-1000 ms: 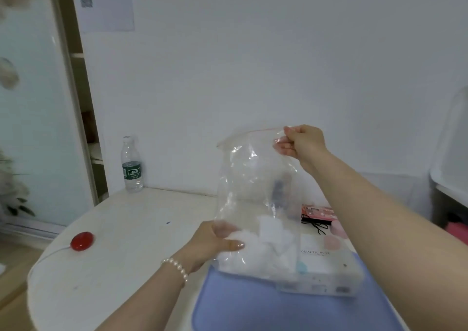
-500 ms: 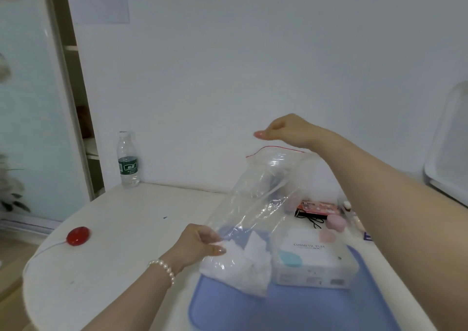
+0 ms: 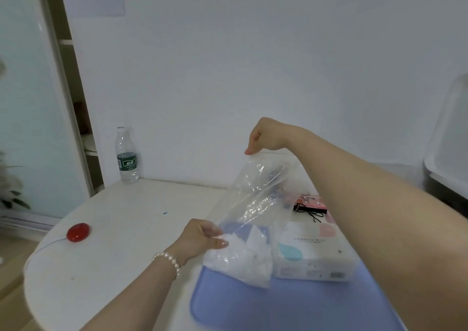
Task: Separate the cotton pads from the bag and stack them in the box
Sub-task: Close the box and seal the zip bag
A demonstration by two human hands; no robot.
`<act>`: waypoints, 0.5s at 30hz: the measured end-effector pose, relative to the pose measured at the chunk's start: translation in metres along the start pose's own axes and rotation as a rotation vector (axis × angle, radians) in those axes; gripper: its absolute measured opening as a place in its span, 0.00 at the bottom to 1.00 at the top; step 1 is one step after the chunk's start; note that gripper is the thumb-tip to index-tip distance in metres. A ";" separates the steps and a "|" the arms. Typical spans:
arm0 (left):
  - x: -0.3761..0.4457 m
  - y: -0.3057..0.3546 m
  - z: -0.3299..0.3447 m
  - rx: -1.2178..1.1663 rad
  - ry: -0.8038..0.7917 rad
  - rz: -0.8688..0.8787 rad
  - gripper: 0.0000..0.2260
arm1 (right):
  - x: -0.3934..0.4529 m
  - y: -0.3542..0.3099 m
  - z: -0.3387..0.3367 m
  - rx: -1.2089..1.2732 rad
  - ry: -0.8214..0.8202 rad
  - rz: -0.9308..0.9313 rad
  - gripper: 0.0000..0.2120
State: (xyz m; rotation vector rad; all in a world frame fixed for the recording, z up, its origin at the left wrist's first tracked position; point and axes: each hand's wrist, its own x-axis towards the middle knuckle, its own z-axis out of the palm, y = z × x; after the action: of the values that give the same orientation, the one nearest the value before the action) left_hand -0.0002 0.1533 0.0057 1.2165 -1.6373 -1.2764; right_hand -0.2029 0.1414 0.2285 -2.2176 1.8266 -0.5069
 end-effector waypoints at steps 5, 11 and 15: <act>0.001 0.008 0.006 0.050 -0.039 0.049 0.10 | 0.014 -0.017 -0.022 0.005 0.408 0.024 0.11; -0.005 0.000 0.004 -0.049 0.001 0.010 0.10 | 0.015 -0.015 -0.012 -0.253 0.620 0.077 0.19; -0.007 -0.013 -0.004 -0.226 0.113 -0.041 0.09 | -0.004 0.021 -0.006 0.421 0.887 0.062 0.31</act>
State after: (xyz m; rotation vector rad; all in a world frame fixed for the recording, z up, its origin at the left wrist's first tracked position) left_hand 0.0088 0.1582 -0.0057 1.1653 -1.3543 -1.3528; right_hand -0.2247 0.1412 0.2259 -1.7405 1.8433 -1.8841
